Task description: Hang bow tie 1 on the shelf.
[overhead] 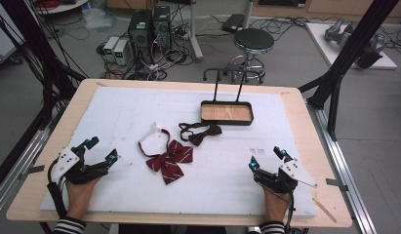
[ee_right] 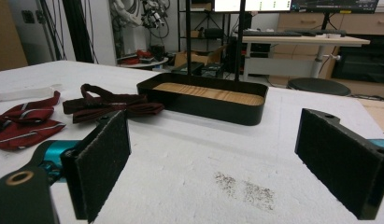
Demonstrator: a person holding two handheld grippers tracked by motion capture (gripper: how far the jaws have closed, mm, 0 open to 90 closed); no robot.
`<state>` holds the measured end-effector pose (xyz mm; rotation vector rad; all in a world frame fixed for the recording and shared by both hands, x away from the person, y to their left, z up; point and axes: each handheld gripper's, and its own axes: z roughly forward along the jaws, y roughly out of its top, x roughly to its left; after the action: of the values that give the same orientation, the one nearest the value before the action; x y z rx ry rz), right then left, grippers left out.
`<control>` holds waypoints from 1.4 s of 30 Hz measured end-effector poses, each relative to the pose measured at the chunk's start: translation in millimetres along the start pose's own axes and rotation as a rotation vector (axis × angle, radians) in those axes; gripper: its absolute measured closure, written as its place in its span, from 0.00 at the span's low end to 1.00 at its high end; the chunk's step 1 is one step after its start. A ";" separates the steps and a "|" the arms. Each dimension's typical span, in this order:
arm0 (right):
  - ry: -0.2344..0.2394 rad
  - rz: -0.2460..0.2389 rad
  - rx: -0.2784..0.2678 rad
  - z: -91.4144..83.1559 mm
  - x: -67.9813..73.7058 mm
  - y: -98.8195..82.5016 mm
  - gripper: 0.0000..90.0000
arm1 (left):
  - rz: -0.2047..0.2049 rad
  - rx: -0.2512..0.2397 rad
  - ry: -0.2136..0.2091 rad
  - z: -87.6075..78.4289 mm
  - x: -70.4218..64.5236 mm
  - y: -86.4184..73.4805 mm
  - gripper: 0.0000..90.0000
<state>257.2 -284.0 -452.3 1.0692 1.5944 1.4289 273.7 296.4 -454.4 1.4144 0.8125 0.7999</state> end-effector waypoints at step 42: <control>0.145 -0.065 0.067 15.5 17.7 56.6 0.11 | 0.011 0.008 0.001 0.7 -0.6 0.4 0.18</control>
<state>270.7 -259.7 -397.7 0.9610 1.7750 1.4469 274.0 295.5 -454.0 1.4268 0.8103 0.8067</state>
